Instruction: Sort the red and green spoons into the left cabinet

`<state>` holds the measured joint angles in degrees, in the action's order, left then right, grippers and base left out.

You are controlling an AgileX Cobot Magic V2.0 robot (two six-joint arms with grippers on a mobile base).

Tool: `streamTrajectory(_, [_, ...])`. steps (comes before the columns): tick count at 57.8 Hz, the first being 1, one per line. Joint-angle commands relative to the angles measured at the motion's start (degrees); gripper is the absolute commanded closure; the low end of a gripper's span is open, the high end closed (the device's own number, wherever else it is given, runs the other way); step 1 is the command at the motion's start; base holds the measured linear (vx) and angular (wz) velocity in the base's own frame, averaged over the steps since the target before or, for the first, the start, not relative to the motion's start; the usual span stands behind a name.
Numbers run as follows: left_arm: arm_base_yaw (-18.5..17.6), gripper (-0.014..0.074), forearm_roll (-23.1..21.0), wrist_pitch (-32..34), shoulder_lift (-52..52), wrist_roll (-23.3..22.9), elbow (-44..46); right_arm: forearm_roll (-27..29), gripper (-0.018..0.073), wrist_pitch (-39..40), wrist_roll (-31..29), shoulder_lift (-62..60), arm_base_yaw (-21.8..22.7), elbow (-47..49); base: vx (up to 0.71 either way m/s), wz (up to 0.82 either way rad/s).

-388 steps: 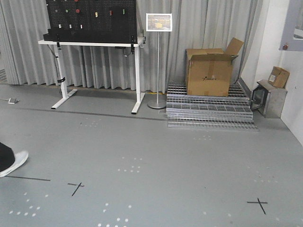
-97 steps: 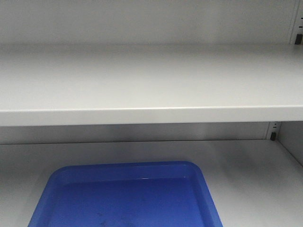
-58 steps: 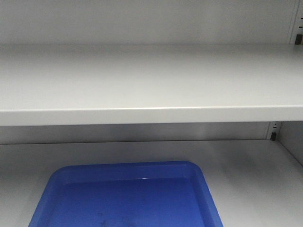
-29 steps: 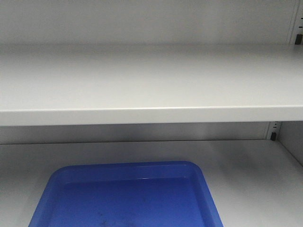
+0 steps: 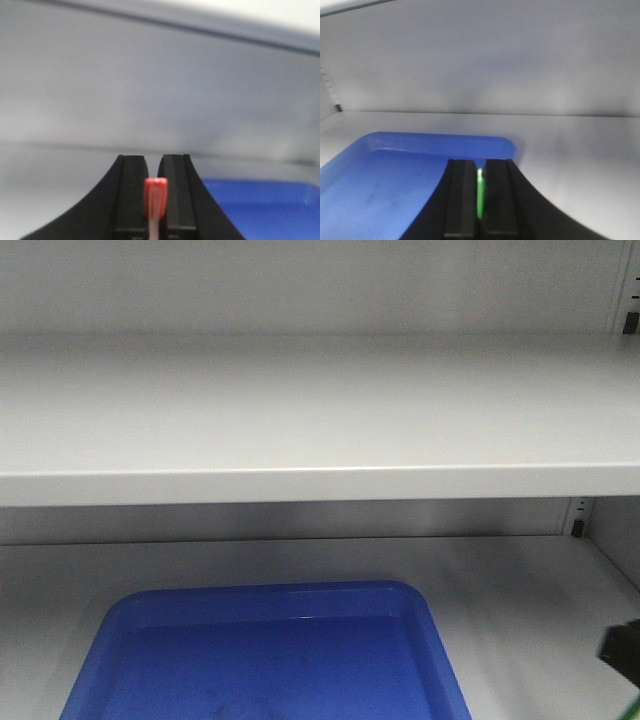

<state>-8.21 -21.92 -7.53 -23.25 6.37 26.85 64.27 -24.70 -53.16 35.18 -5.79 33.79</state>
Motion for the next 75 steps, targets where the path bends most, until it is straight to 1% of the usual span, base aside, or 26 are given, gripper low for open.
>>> streamTrajectory(1, [-1.6,0.06,-1.5,2.5,-4.3,0.7,4.2,14.5,0.0562,-1.0,-13.5,3.9,0.1,1.8,0.0,0.0])
streamTrajectory(2, [-1.9,0.06,-1.5,2.2,-5.0,1.0,4.6,17.3,0.0562,-1.8,-16.6,4.7,0.1,1.8,0.0,0.0])
streamTrajectory(6, [-4.2,0.06,-1.8,1.3,-8.5,3.0,7.1,26.4,0.0562,-3.7,-26.3,7.6,0.1,1.8,0.0,0.0])
streamTrajectory(10, [-6.7,0.06,-3.1,1.2,-11.7,5.3,9.4,33.7,0.0562,-5.5,-33.5,10.2,0.1,1.8,0.0,0.0])
streamTrajectory(13, [-8.5,0.06,-4.6,1.1,-13.8,7.0,10.6,37.8,0.0562,-7.2,-37.4,12.6,0.1,1.8,0.0,0.0])
streamTrajectory(17, [-11.4,0.06,-7.3,1.3,-17.0,9.2,11.8,37.7,0.0562,-9.5,-39.4,15.5,0.1,2.2,0.0,0.0])
streamTrajectory(21, [-14.0,0.06,-9.7,1.8,-19.6,11.3,12.5,37.7,0.0562,-12.3,-39.6,18.4,0.1,2.4,0.0,0.0])
streamTrajectory(24, [-16.0,0.06,-10.6,2.2,-21.5,13.0,13.1,37.7,0.0562,-14.7,-39.7,20.5,0.1,2.4,0.0,0.0])
streamTrajectory(30, [-19.4,0.06,-13.0,4.0,-25.3,14.5,14.1,37.7,0.0562,-18.5,-40.0,24.1,0.1,2.5,0.0,0.0])
streamTrajectory(36, [-23.1,0.06,-12.9,5.3,-28.2,14.9,15.4,37.7,0.0562,-21.9,-40.2,26.8,0.1,3.7,0.0,0.0])
streamTrajectory(37, [-24.4,0.06,-12.9,5.9,-29.3,14.9,15.7,37.7,0.0562,-22.6,-40.2,27.4,0.1,4.3,0.0,0.0])
streamTrajectory(46, [-28.6,0.06,-12.9,10.1,-32.6,14.7,15.9,37.7,0.0562,-25.0,-39.7,30.3,0.1,7.6,0.0,0.0])
streamTrajectory(50, [-30.5,0.06,-12.9,11.8,-34.1,14.3,15.9,37.7,0.0562,-26.0,-39.7,31.6,0.0,8.4,0.0,0.0])
streamTrajectory(54, [-32.1,0.06,-12.9,13.3,-35.4,13.9,15.9,37.7,0.0562,-25.9,-39.8,33.1,-1.2,9.1,0.0,0.0])
streamTrajectory(61, [-34.1,0.06,-12.9,16.6,-37.5,10.4,15.9,37.8,0.0562,-24.2,-40.1,36.6,-5.9,11.2,0.0,0.0])
streamTrajectory(68, [-34.5,0.06,-12.9,19.3,-39.2,7.2,15.9,37.8,0.0562,-21.5,-40.1,40.3,-10.2,14.5,0.0,0.0])
streamTrajectory(75, [-34.5,0.06,-12.9,22.3,-40.9,3.3,15.9,37.7,0.0562,-20.6,-40.1,43.1,-12.3,17.8,0.0,0.0])
